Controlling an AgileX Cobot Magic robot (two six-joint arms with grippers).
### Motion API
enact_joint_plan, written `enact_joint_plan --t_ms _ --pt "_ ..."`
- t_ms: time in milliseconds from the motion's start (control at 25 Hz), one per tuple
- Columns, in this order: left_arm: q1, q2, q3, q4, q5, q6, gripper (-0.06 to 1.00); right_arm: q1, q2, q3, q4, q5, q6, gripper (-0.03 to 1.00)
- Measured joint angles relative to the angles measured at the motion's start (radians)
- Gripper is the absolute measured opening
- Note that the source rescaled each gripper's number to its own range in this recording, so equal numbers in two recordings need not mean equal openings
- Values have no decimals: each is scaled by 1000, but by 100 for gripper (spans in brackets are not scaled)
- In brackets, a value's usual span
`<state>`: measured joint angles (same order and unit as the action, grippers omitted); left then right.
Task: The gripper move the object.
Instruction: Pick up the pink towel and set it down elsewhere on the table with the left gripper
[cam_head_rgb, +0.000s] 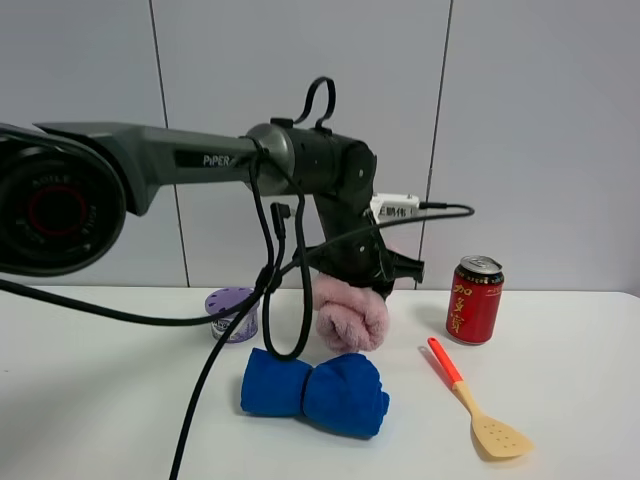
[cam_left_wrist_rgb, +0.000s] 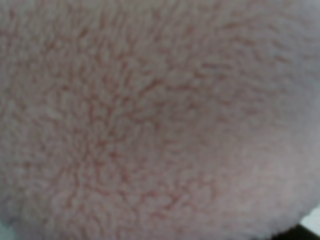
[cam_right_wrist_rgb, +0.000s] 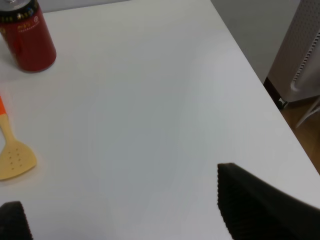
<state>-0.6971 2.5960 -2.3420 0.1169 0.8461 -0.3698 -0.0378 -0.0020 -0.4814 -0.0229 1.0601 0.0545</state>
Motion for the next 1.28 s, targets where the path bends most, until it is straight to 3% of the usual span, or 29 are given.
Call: enact_joint_plan --t_ms 280,560,720,880,1280 --pt "0 -188 0 -13 40 172 0 0 0 0 0 0 0 100" --pt "0 -441 0 119 113 263 0 0 0 0 0 0 0 100" --pt "29 -568 0 194 242 308 0 0 0 0 0 0 0 100" --pt "129 -658 0 227 363 314 0 0 0 0 0 0 0 100" --pt "434 -725 152 170 373 314 0 0 0 0 0 0 0 100"
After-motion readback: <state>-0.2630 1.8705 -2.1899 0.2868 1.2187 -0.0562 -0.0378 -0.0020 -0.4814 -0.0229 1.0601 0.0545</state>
